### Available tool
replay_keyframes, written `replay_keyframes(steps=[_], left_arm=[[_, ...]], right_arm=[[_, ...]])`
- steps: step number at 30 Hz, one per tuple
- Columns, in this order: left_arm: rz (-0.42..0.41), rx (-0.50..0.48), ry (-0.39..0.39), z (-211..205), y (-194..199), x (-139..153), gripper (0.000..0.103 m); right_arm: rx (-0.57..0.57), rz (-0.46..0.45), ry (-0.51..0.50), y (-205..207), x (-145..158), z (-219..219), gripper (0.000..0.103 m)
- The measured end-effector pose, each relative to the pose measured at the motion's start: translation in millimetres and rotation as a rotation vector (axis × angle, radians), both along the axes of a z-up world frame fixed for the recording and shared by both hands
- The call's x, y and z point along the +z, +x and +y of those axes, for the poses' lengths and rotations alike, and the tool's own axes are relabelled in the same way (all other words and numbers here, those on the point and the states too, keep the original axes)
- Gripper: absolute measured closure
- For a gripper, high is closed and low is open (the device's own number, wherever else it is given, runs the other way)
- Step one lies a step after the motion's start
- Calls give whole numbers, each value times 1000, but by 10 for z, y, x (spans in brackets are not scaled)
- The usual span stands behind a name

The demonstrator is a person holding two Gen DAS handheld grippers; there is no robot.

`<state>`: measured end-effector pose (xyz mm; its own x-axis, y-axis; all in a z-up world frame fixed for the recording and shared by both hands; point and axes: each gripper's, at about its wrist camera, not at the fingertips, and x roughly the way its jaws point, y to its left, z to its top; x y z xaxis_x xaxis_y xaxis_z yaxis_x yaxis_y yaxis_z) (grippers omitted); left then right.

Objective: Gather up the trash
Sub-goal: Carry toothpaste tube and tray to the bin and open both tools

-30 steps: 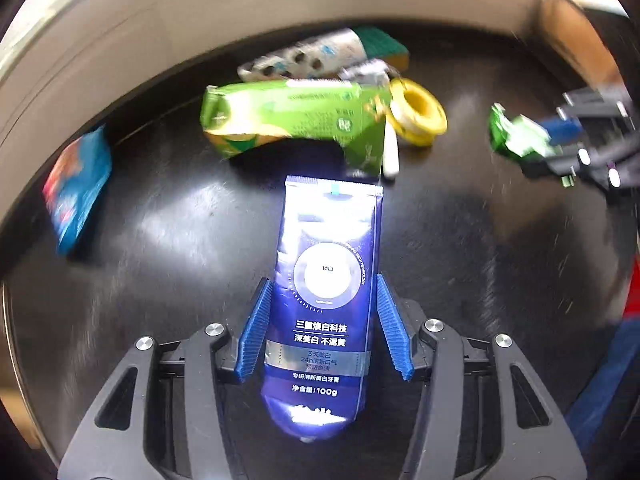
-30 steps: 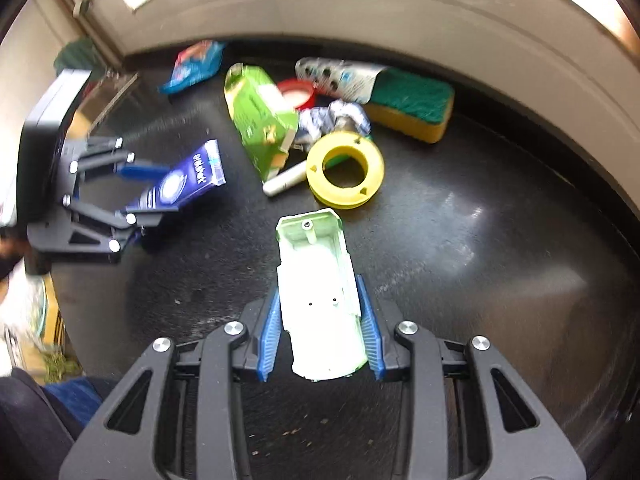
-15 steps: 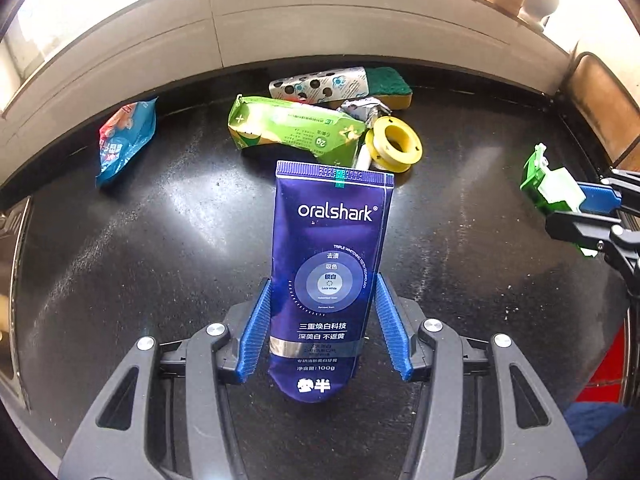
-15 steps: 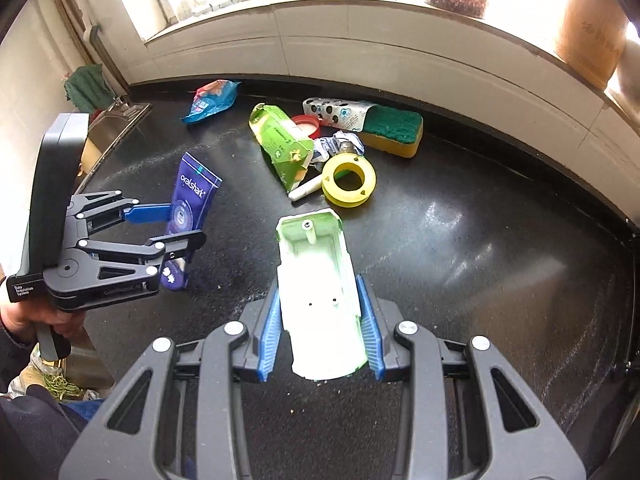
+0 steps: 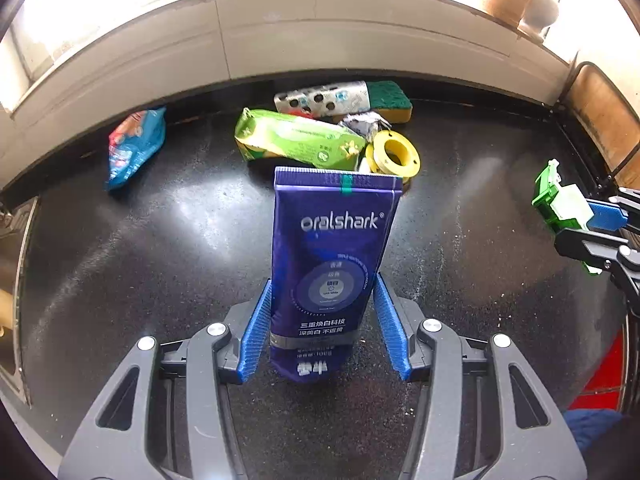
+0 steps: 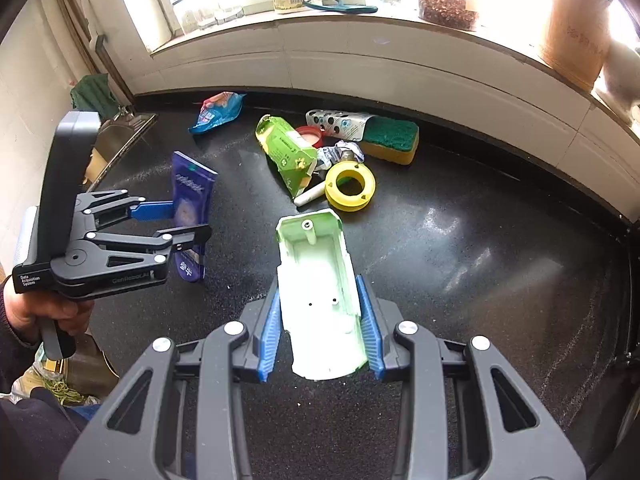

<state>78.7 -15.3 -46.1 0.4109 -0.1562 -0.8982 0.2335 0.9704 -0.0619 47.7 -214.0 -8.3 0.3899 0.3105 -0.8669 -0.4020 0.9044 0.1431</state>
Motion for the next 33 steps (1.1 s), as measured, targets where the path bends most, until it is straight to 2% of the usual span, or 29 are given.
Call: replay_keyframes(steps=[2,3,4,5,15,27,33], left_arm=[[-12,1,3,11,-28,54,58],[-14,3,11,16,-37,74,77],[-4,0,9,17,-34,79,91],[-9,10,16,29,-35,94,93],[2,46,-49,165,39,55,95],[-65,94,-41,283,-129,491,95],[-106,158,-31,498,-340,662,95]], right_arm=[[-4,-8,1,3,26,-13,67],[-6,-12,2,-1,38,-18,67],[-8,-16,2,1,47,-23,67],[-9,-17,2,4,47,-25,67],[-2,-11,0,-11,19,-13,67],[20,-37,11,-22,132,44,67],[86,-45,13,-47,198,294,67]])
